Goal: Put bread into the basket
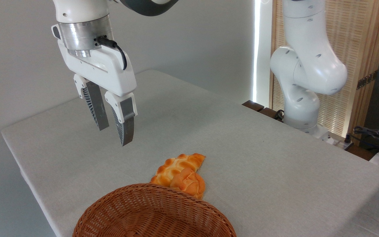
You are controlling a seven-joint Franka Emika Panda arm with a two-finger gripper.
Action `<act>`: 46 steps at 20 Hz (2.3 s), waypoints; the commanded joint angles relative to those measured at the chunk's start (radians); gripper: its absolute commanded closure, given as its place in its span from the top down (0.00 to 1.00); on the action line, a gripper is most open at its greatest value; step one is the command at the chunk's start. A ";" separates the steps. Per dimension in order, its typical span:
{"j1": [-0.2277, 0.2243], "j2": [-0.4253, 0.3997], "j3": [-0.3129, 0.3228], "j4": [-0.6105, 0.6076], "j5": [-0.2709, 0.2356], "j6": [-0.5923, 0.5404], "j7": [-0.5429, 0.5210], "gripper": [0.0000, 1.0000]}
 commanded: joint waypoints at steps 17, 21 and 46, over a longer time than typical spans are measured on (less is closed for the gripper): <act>0.022 -0.062 -0.033 -0.113 0.000 -0.014 -0.005 1.00; 0.017 -0.070 -0.033 -0.122 0.000 -0.013 -0.006 1.00; 0.011 -0.196 -0.077 -0.271 0.000 0.092 -0.006 1.00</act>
